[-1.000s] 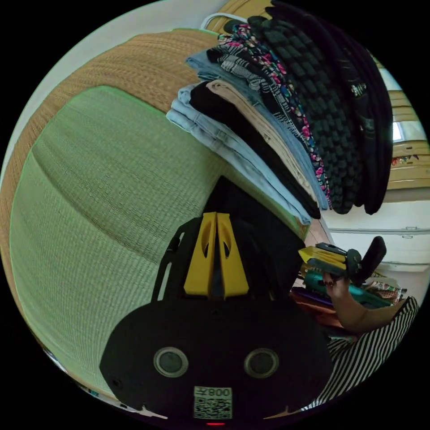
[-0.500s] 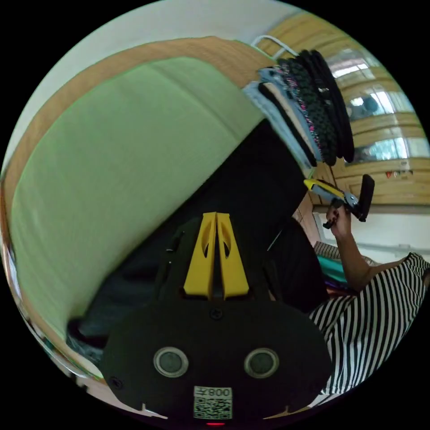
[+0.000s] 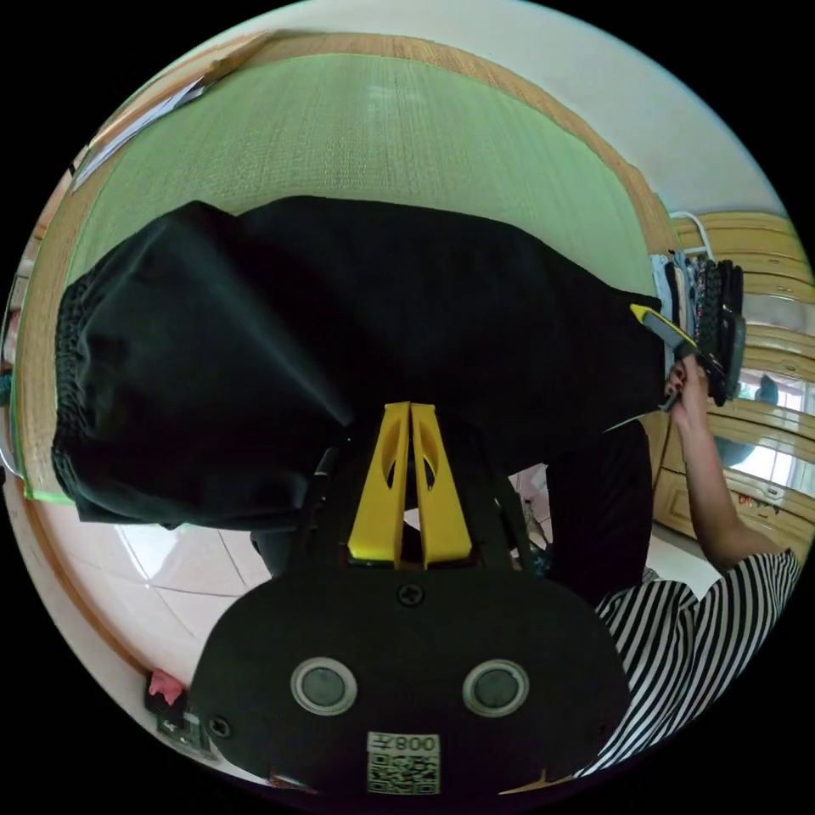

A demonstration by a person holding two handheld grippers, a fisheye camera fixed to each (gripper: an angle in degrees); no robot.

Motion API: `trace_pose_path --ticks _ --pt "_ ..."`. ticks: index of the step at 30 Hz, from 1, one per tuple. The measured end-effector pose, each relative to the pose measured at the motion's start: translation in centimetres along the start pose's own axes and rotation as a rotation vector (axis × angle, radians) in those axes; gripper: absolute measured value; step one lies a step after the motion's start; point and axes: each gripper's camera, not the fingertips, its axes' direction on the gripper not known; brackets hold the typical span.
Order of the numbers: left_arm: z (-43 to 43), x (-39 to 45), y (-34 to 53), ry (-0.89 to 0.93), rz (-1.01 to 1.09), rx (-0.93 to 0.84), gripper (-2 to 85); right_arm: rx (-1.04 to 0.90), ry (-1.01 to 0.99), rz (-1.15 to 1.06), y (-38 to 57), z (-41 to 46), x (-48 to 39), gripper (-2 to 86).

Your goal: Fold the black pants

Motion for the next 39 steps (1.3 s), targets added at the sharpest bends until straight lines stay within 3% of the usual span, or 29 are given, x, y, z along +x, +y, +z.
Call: trace_pose_path --ticks 8,14,25,29,34,39 --pt "-9.0 -5.3 5.3 0.164 -0.007 0.076 0.2 -0.073 0.021 0.063 -2.2 8.3 1.6 0.0" --pt "-15.4 -10.2 9.5 0.122 -0.037 0.104 0.4 -0.080 0.050 0.029 -0.5 12.4 -1.2 0.2" --pt "-33.0 -22.0 14.3 0.078 -0.218 0.481 7.4 -0.100 -0.188 -0.384 -3.9 23.4 -21.1 4.9" --pt "-37.0 -27.3 14.4 0.036 -0.315 0.501 10.1 -0.107 -0.219 -0.447 -5.4 26.7 -24.0 6.9" --pt "-37.2 -30.0 14.1 0.065 -0.329 0.345 4.5 -0.146 -0.193 -0.482 -6.5 32.3 -24.7 8.0" --pt "-41.4 -29.9 20.0 0.077 -0.348 0.518 0.9 -0.166 -0.239 -0.496 -5.3 36.0 -23.9 8.1"
